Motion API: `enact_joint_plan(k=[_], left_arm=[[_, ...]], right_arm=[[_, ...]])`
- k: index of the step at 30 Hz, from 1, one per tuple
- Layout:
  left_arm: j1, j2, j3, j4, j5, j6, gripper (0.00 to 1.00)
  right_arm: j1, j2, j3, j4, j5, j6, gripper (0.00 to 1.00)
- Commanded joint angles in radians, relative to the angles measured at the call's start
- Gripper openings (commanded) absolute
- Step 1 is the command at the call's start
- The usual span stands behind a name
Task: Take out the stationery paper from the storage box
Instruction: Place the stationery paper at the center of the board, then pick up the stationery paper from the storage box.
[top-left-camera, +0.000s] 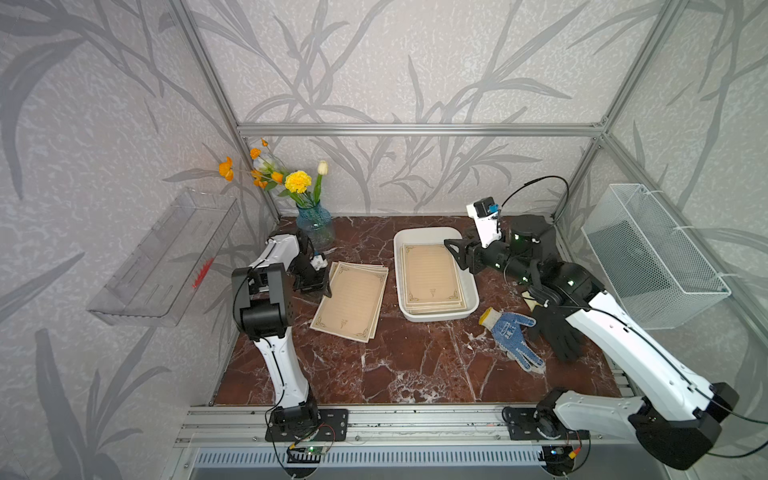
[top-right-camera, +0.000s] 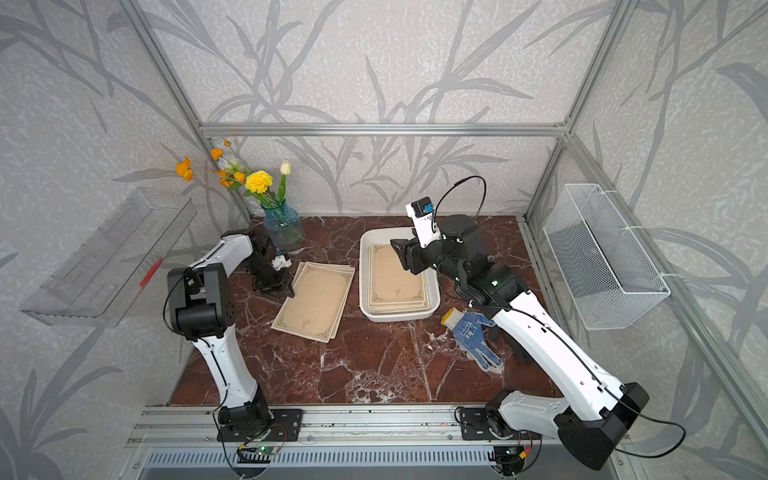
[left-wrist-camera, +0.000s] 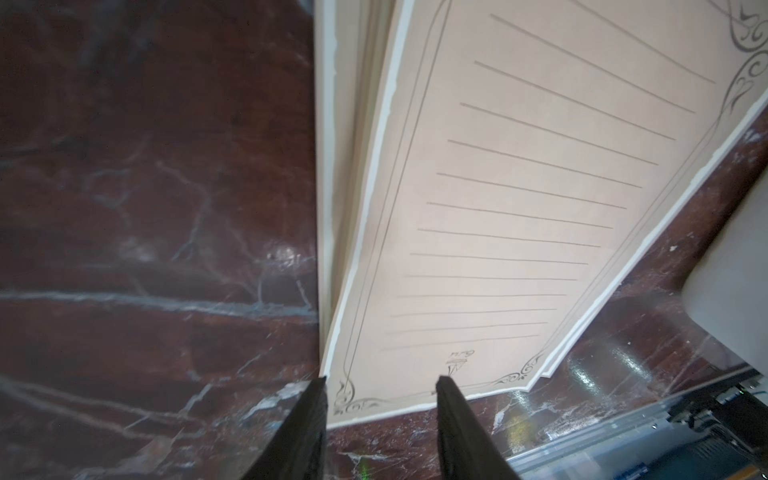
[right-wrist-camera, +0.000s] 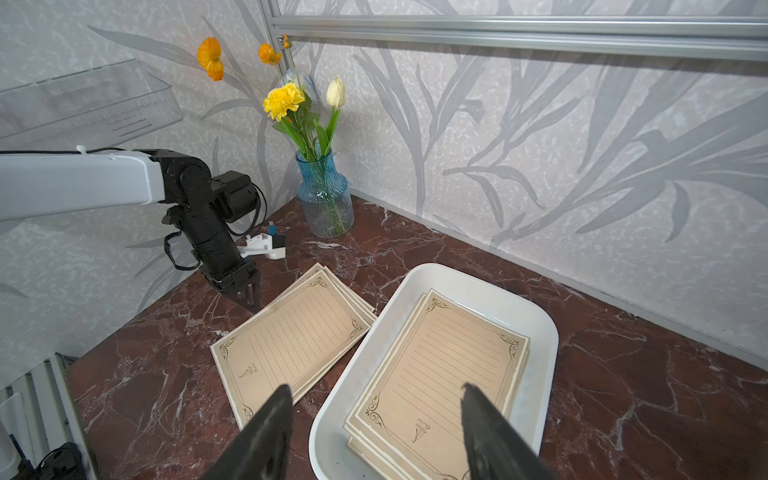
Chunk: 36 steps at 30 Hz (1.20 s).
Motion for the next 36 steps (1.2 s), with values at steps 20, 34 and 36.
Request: enact_joint_plan(k=[20, 34, 36], left_arm=[[-0.199, -0.523, -0.198, 0.383, 0.035, -0.048, 0.56], [-0.352, -0.612, -0.400, 0.852, 0.300, -0.183, 0.68], [-0.360, -0.617, -0.410, 0.878, 0.294, -0.219, 0.68]], right_arm=[[-0.048, 0.094, 0.044, -0.232, 0.236, -0.025, 0.65], [-0.098, 0.219, 0.003, -0.200, 0.170, 0.132, 0.60], [-0.097, 0.224, 0.015, -0.229, 0.161, 0.158, 0.60]])
